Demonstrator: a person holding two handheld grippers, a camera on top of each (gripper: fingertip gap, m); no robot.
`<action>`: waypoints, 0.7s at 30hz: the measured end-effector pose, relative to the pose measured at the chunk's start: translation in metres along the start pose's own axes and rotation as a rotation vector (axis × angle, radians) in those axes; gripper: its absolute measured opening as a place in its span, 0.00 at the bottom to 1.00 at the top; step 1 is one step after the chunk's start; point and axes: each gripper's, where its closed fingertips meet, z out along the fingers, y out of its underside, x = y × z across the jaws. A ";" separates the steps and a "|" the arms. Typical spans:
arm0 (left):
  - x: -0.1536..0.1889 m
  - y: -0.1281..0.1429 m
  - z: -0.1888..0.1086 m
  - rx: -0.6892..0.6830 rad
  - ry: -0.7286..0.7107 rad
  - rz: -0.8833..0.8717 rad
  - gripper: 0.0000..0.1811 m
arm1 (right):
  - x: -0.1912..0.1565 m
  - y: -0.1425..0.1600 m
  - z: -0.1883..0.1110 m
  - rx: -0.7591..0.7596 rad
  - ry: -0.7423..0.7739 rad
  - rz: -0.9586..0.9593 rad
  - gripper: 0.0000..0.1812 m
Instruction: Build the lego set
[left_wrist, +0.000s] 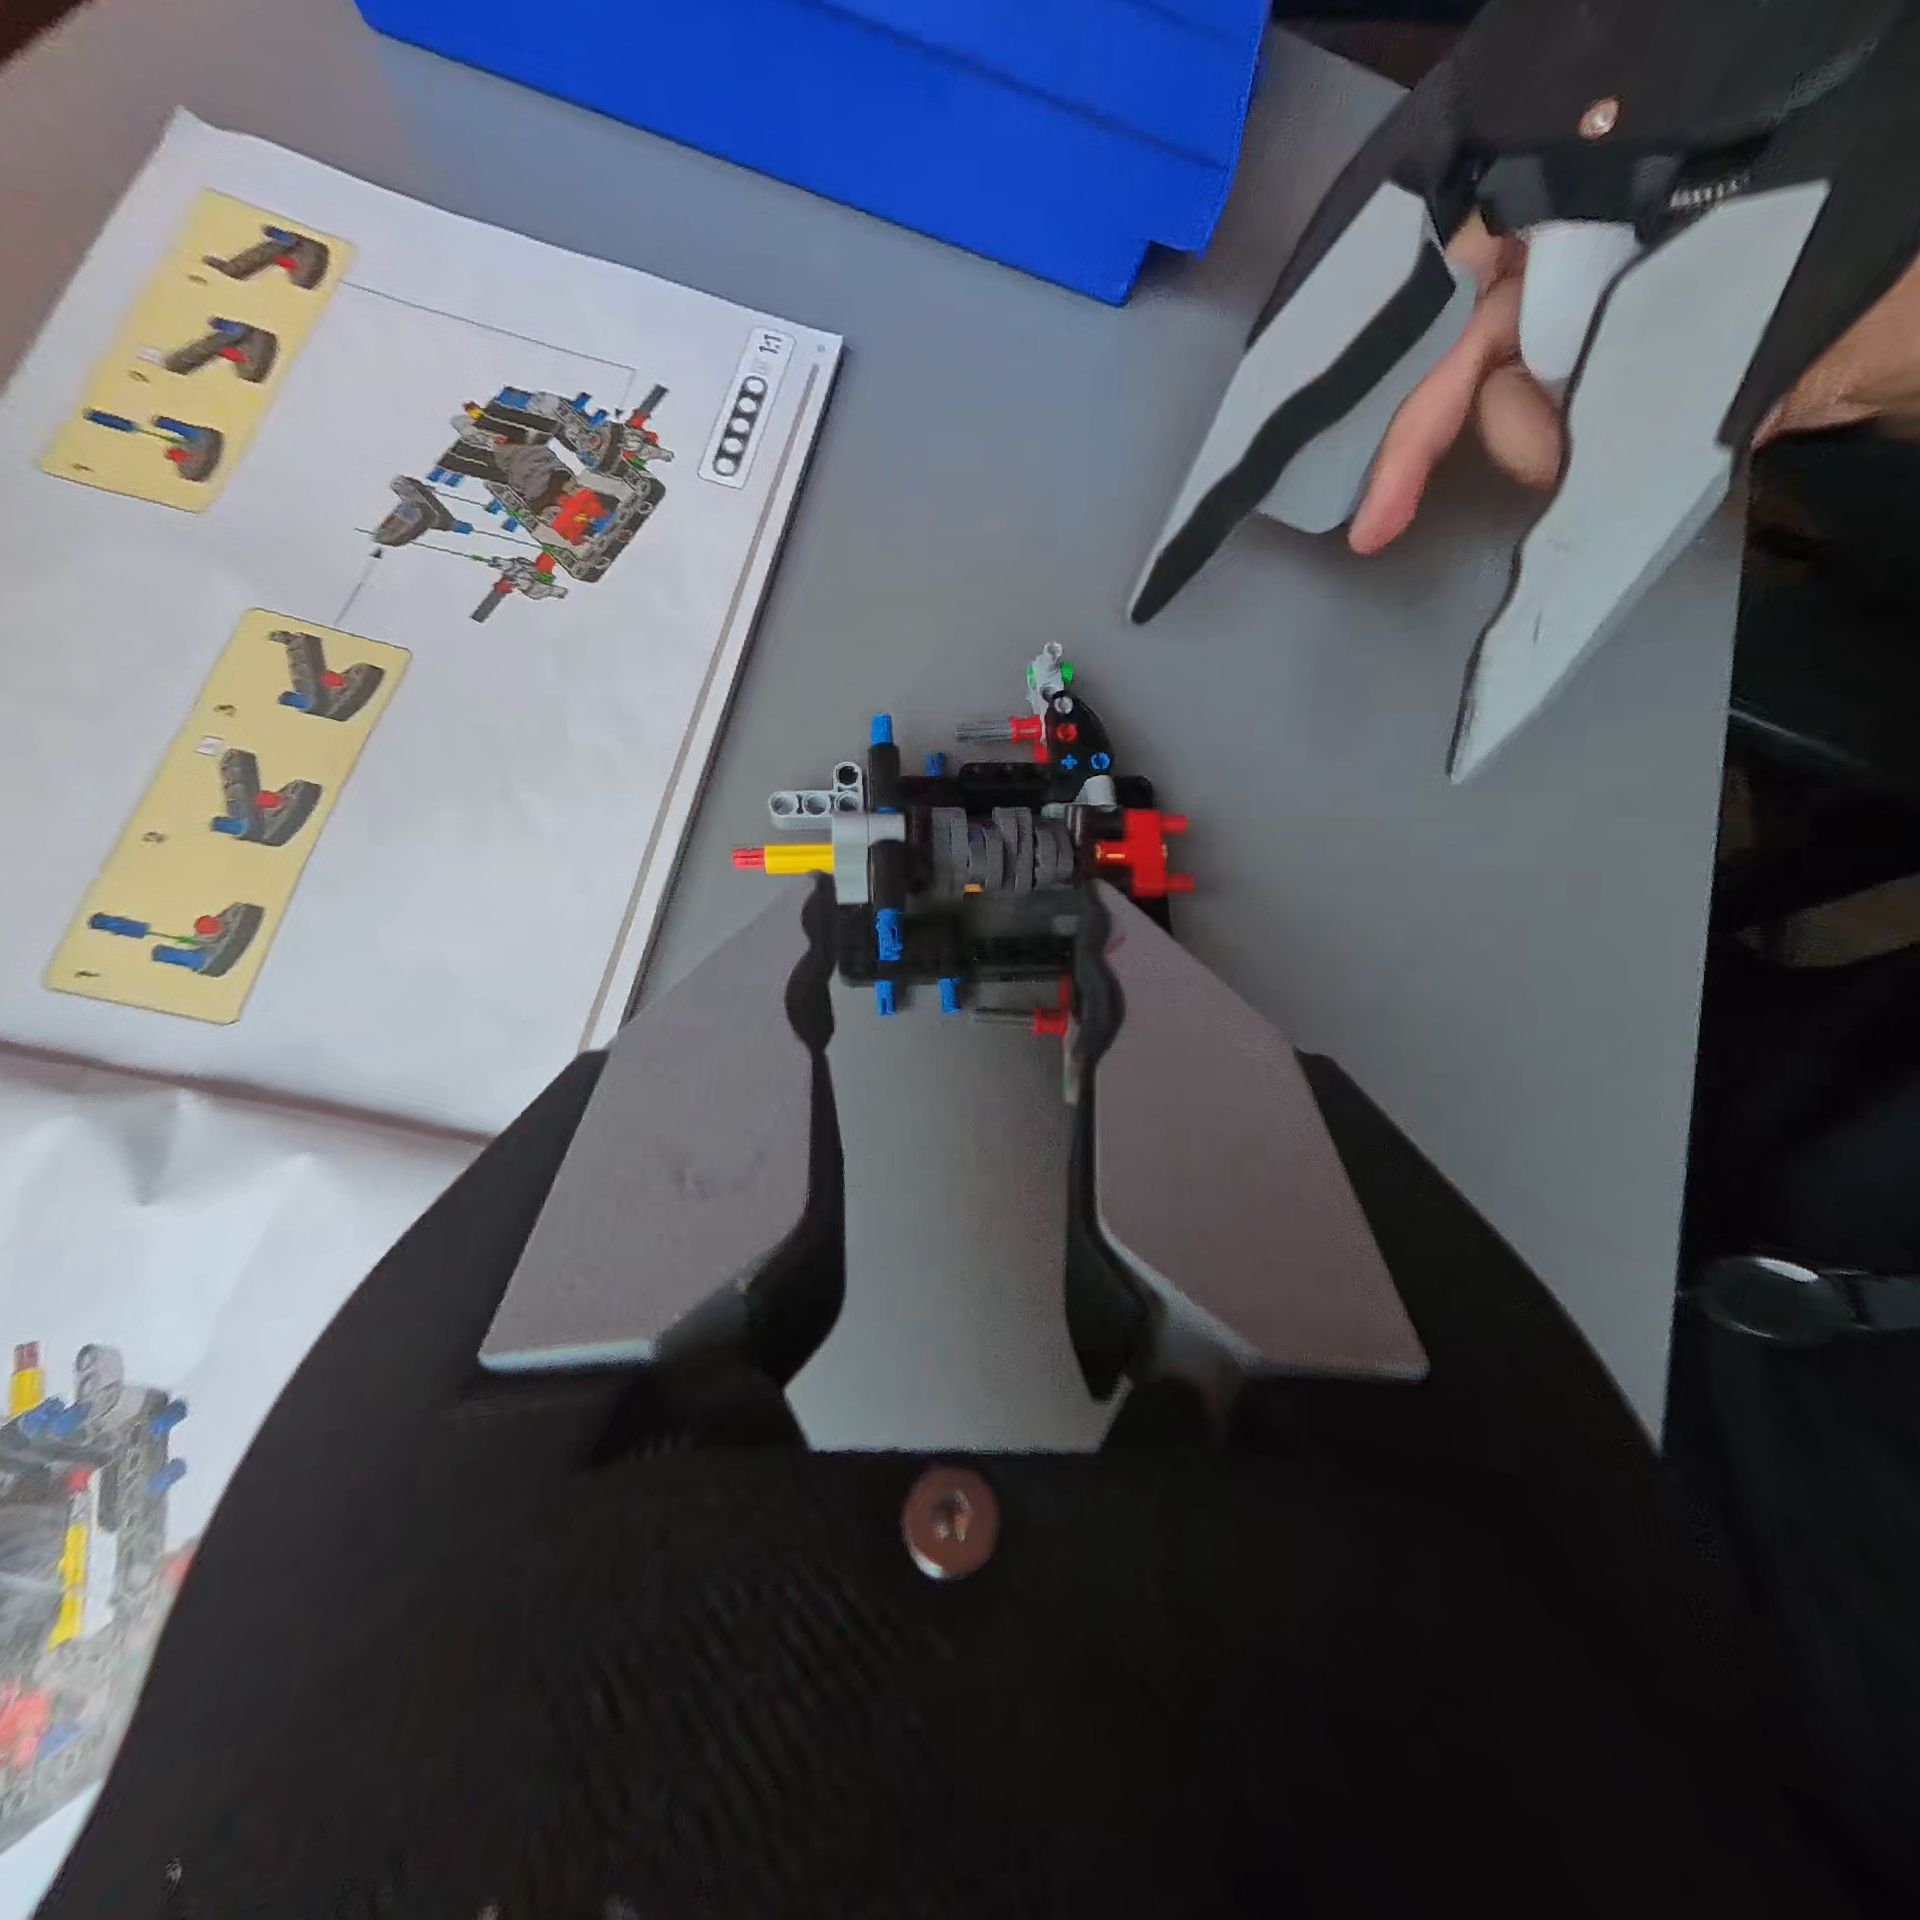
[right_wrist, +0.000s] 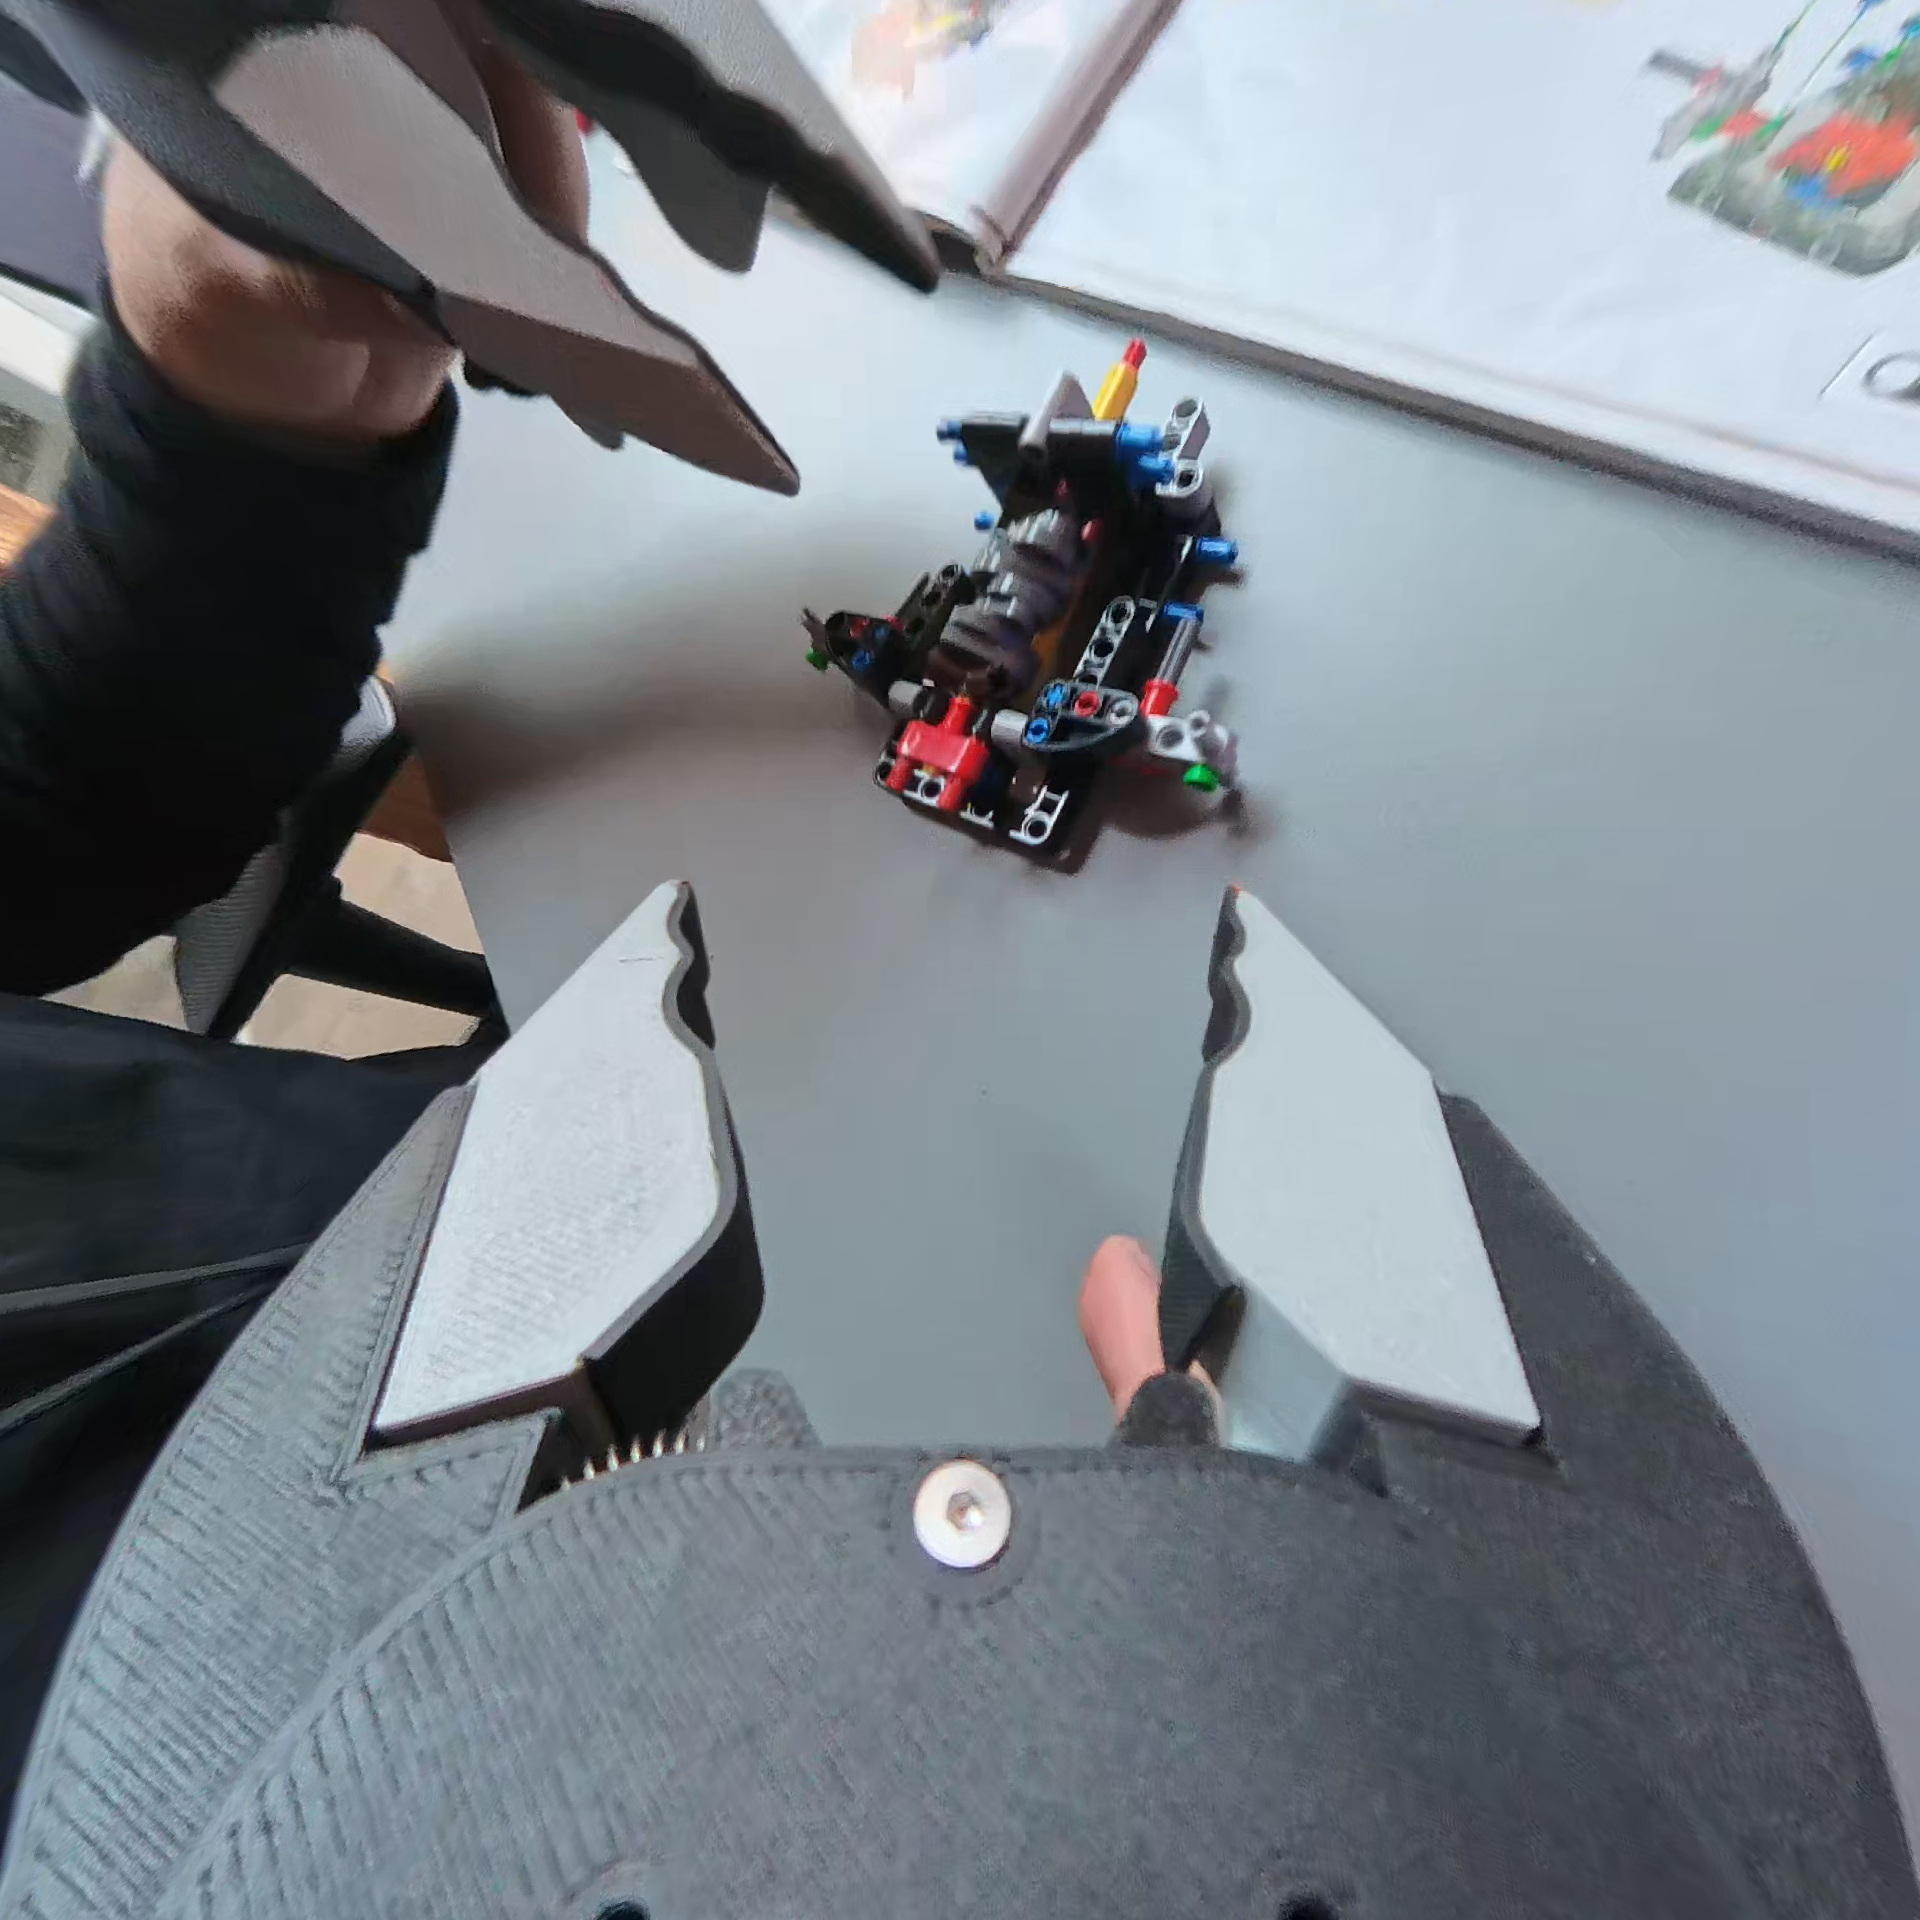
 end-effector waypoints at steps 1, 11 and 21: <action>-0.002 0.001 0.008 -0.036 0.010 -0.017 0.26 | -0.001 0.007 0.005 -0.018 0.001 0.001 0.51; -0.010 0.030 0.040 -0.233 -0.025 -0.018 0.02 | 0.007 0.019 0.029 -0.023 0.200 -0.361 0.56; -0.001 0.027 0.029 -0.305 0.213 -0.353 0.02 | -0.008 -0.033 0.008 0.170 0.838 -1.231 0.50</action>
